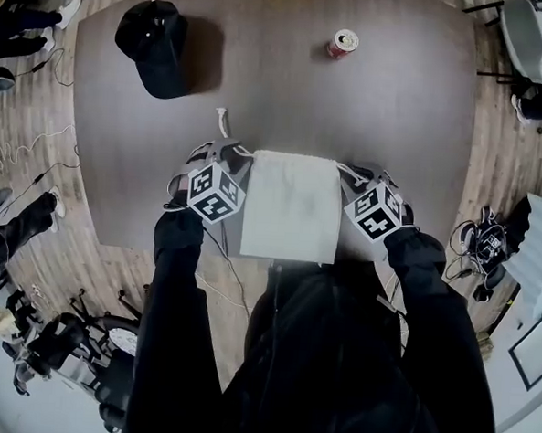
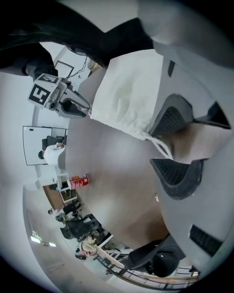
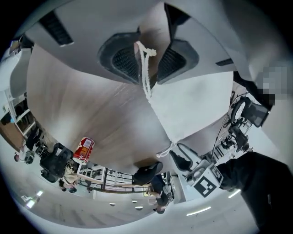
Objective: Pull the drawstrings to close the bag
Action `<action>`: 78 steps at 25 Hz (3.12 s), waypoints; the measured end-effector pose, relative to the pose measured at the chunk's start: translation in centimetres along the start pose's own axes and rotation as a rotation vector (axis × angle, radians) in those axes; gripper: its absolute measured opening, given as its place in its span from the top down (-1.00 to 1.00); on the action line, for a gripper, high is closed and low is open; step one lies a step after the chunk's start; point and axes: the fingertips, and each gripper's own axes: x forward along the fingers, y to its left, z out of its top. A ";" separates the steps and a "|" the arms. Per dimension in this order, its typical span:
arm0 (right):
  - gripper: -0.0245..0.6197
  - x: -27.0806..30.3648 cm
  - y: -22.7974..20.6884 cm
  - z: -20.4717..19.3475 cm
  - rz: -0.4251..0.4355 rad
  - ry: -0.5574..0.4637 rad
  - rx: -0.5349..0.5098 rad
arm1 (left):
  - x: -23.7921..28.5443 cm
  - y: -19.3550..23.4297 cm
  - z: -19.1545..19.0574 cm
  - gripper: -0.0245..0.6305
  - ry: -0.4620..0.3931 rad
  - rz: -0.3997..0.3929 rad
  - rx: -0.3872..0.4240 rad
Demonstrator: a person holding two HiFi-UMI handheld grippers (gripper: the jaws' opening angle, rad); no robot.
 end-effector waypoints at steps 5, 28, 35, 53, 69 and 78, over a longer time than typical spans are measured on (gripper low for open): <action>0.50 1.4 -0.4 -0.8 -0.008 0.055 -0.034 | 1.4 -0.4 -0.3 0.46 0.052 -0.075 0.125; 0.84 -1.8 -2.4 2.6 -0.146 -0.111 0.096 | -0.5 -0.5 1.4 0.82 0.066 0.078 -0.052; 0.84 -9.5 -1.9 6.6 -0.204 -0.347 0.164 | -7.5 -0.4 3.5 0.83 -0.056 0.253 -0.429; 0.85 -32.2 -0.3 7.1 -0.428 -0.719 0.165 | -29.2 -5.7 14.3 0.83 -0.569 0.681 -0.851; 0.85 -36.1 0.7 6.3 -0.483 -0.770 0.188 | -34.5 -7.9 12.5 0.83 -0.657 0.824 -1.012; 0.85 -36.7 -1.3 5.4 -0.529 -0.754 0.239 | -36.8 -7.0 8.9 0.83 -0.704 0.879 -1.131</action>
